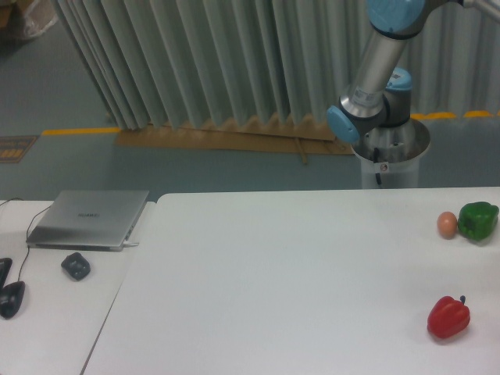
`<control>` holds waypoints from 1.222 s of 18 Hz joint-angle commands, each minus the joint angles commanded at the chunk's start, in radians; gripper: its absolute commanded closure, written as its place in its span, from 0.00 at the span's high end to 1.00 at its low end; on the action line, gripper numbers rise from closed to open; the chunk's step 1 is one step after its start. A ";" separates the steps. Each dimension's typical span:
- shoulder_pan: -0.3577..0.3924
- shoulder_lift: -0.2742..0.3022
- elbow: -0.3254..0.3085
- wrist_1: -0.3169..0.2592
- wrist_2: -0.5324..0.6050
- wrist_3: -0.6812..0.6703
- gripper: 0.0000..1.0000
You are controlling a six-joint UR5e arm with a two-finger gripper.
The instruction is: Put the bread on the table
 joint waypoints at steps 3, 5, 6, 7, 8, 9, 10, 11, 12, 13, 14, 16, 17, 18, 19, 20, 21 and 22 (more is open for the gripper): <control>0.009 0.006 0.012 -0.058 -0.038 0.011 0.28; 0.012 0.020 0.014 -0.084 -0.044 0.011 0.28; 0.011 0.026 0.017 -0.104 -0.048 0.011 0.28; 0.011 0.035 0.017 -0.121 -0.052 0.009 0.28; 0.009 0.037 0.020 -0.138 -0.064 0.009 0.28; 0.009 0.038 0.023 -0.152 -0.071 0.009 0.27; 0.011 0.044 0.026 -0.167 -0.071 0.009 0.27; 0.011 0.046 0.032 -0.195 -0.081 0.009 0.27; 0.002 0.060 0.035 -0.210 -0.098 0.000 0.27; -0.008 0.069 0.035 -0.221 -0.103 -0.015 0.27; -0.023 0.072 0.035 -0.233 -0.103 -0.034 0.27; -0.075 0.094 0.037 -0.241 -0.106 -0.093 0.27; -0.092 0.095 0.041 -0.246 -0.109 -0.104 0.27; -0.112 0.104 0.042 -0.252 -0.117 -0.109 0.27; -0.130 0.107 0.040 -0.258 -0.117 -0.109 0.27; -0.146 0.107 0.040 -0.259 -0.120 -0.109 0.27; -0.165 0.109 0.034 -0.259 -0.117 -0.109 0.27; -0.184 0.109 0.026 -0.258 -0.115 -0.109 0.27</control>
